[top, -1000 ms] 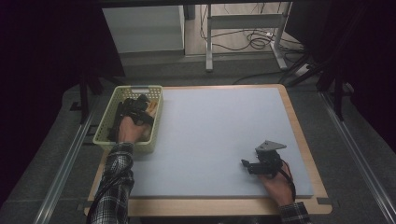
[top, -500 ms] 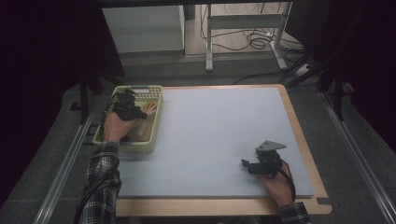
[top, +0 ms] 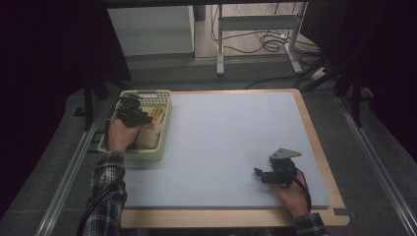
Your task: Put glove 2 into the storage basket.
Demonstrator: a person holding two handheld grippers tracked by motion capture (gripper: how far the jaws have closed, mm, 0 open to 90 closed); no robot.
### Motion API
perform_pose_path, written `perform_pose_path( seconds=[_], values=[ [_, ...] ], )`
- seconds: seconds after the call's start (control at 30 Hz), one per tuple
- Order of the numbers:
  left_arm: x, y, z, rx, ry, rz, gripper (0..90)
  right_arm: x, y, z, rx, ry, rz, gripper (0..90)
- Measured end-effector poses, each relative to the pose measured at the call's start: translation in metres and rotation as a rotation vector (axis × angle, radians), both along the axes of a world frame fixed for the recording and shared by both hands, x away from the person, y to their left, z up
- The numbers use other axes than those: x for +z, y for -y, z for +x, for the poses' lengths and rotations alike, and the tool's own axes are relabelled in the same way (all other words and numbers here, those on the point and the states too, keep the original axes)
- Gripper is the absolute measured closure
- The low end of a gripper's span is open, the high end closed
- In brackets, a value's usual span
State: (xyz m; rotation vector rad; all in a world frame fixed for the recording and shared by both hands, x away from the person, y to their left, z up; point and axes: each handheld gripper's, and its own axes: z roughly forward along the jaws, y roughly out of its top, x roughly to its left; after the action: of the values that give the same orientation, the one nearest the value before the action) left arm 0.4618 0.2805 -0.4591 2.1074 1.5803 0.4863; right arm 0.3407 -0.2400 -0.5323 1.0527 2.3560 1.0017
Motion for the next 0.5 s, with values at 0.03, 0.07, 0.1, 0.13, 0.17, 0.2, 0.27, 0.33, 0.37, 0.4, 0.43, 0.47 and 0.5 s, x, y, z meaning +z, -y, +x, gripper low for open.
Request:
perform_pose_path(
  seconds=[0.03,0.07,0.1,0.13,0.17,0.2,0.27,0.33,0.37,0.4,0.43,0.47,0.5],
  values=[
    [-0.002,-0.002,0.0,0.021,-0.008,0.027,49.3,0.0,0.0,0.0,0.0,0.0,0.0,22.0],
    [-0.005,-0.005,0.001,0.035,-0.02,0.057,54.3,0.0,0.0,0.0,0.0,0.0,0.0,22.0],
    [-0.009,-0.007,0.002,0.047,-0.037,0.078,57.5,0.0,0.0,0.0,0.0,0.0,0.0,22.0],
    [-0.014,-0.008,0.003,0.053,-0.059,0.089,61.0,0.0,0.0,0.0,0.0,0.0,0.0,22.0],
    [-0.018,-0.009,0.005,0.055,-0.082,0.098,62.8,0.0,0.0,0.0,0.0,0.0,0.0,22.0],
    [-0.023,-0.009,0.006,0.052,-0.101,0.096,64.6,0.0,0.0,0.0,0.0,0.0,0.0,22.0],
    [-0.029,-0.005,0.007,0.027,-0.118,0.071,68.0,0.0,0.0,0.0,0.0,0.0,0.0,22.0],
    [-0.03,-0.001,0.008,0.003,-0.131,0.037,70.1,0.0,0.0,0.0,0.0,0.0,0.0,22.0],
    [-0.03,0.001,0.009,-0.004,-0.135,0.023,70.6,0.0,0.0,0.0,0.0,0.0,0.0,22.0],
    [-0.029,0.004,0.009,-0.009,-0.137,0.025,71.0,0.0,0.0,0.0,0.0,-0.001,0.0,22.0],
    [-0.028,0.007,0.01,-0.019,-0.137,0.03,71.3,0.0,0.0,0.0,0.0,0.0,0.0,22.0],
    [-0.027,0.009,0.009,-0.027,-0.137,0.026,72.2,0.0,0.0,0.0,0.0,0.0,0.0,22.0],
    [-0.026,0.011,0.009,-0.032,-0.134,0.028,72.2,0.0,0.0,0.0,0.0,0.0,0.0,22.0]
  ],
)
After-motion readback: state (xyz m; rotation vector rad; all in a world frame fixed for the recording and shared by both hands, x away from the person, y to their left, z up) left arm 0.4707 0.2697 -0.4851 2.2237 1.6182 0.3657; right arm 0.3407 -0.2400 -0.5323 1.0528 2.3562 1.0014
